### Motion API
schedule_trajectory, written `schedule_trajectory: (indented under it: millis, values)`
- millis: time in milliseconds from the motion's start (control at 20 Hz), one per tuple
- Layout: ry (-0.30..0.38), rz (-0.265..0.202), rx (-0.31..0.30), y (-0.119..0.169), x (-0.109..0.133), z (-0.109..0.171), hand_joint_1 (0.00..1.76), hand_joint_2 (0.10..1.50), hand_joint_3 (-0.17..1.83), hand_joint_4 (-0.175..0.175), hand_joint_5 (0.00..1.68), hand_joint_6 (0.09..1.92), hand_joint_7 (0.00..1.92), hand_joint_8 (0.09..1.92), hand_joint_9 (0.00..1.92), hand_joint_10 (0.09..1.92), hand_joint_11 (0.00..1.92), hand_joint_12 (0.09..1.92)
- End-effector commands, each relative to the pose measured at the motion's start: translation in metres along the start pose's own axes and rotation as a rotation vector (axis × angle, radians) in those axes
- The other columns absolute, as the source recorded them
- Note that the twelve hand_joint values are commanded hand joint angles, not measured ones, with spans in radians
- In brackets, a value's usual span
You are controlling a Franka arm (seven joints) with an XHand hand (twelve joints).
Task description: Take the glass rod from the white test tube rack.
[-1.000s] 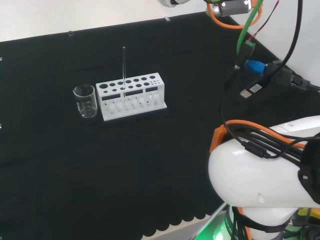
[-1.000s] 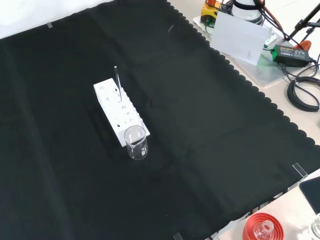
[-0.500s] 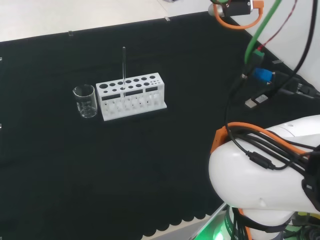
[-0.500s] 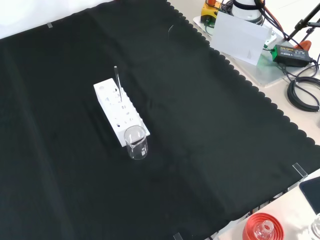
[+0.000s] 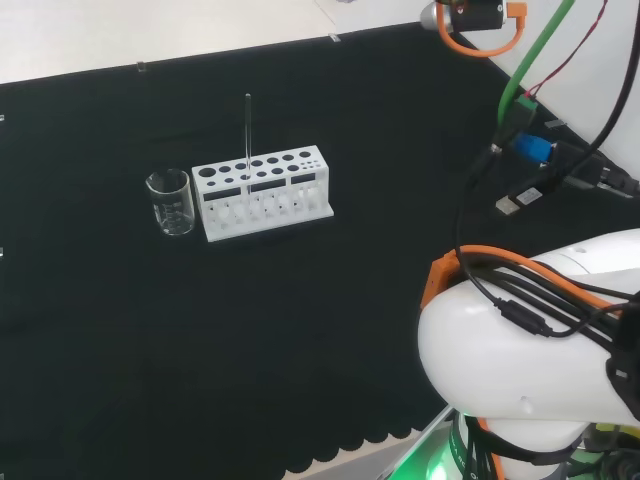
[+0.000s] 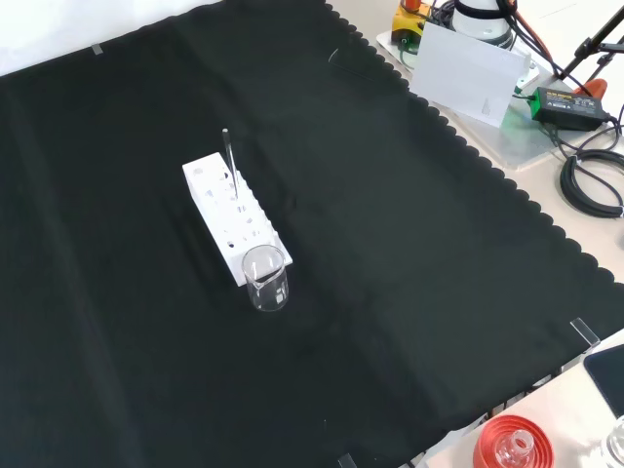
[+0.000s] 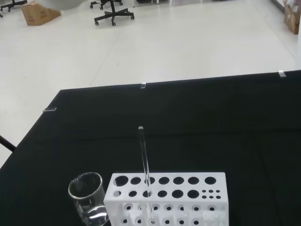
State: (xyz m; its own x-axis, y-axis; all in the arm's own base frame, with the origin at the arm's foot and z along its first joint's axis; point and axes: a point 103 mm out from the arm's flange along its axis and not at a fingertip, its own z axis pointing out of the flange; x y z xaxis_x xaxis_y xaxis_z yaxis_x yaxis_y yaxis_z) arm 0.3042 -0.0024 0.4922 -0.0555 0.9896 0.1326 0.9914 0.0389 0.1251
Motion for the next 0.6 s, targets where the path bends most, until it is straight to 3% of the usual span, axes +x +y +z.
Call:
schedule_trajectory:
  millis: [50,300,600]
  values:
    - [0.023,-0.017,-0.012,0.010,-0.001,0.000,0.75,0.66,0.52,-0.175,0.35,0.09,0.15,0.97,0.37,0.95,0.25,1.42]
    - [0.041,-0.034,0.002,0.025,0.007,0.003,0.82,0.60,0.59,-0.175,0.46,0.19,0.38,0.92,0.55,0.86,0.41,1.35]
    - [0.043,-0.061,0.029,0.048,0.009,0.012,0.83,0.58,0.62,-0.175,0.38,0.54,0.47,0.91,0.62,0.84,0.47,1.34]
